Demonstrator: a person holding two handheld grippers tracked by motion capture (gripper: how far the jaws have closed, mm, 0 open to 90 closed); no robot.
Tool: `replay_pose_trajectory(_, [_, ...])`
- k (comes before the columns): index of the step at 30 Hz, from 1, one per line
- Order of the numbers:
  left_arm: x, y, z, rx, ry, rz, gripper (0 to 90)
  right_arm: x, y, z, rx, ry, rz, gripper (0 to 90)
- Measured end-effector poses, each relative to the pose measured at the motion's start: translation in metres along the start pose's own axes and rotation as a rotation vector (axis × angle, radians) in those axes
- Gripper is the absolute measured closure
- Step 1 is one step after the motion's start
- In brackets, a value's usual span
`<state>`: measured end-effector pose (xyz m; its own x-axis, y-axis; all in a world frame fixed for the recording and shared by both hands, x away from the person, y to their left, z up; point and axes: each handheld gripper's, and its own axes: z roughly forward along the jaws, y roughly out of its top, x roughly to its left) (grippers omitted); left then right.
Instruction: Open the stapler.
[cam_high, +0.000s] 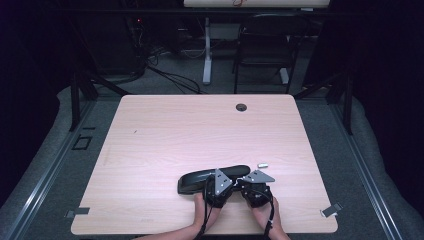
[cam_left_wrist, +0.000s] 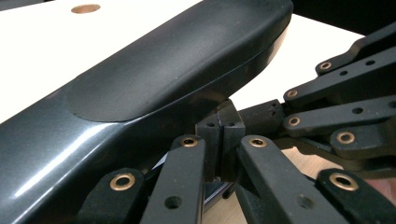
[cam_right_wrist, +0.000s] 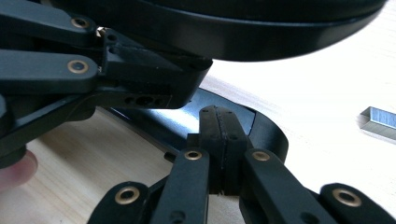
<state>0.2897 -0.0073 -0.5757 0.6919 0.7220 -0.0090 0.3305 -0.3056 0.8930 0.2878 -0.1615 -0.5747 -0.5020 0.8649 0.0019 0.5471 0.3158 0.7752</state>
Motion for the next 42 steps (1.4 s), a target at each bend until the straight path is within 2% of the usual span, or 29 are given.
replay_pose_trajectory(6, [0.001,0.002,-0.001,-0.012,-0.008,-0.001,90.0,-0.002,-0.002,0.0,-0.012,0.013,0.014,90.0])
replay_pose_trajectory(10, [0.001,0.003,-0.001,-0.022,-0.007,0.019,90.0,-0.003,-0.002,0.0,-0.01,0.018,0.016,90.0])
replay_pose_trajectory(23, [0.005,0.008,-0.008,-0.025,-0.016,-0.008,90.0,0.001,-0.002,0.0,-0.015,0.004,0.014,90.0])
replay_pose_trajectory(42, [0.01,0.017,-0.018,-0.06,-0.026,0.001,90.0,0.001,-0.001,0.0,-0.013,0.006,0.012,90.0])
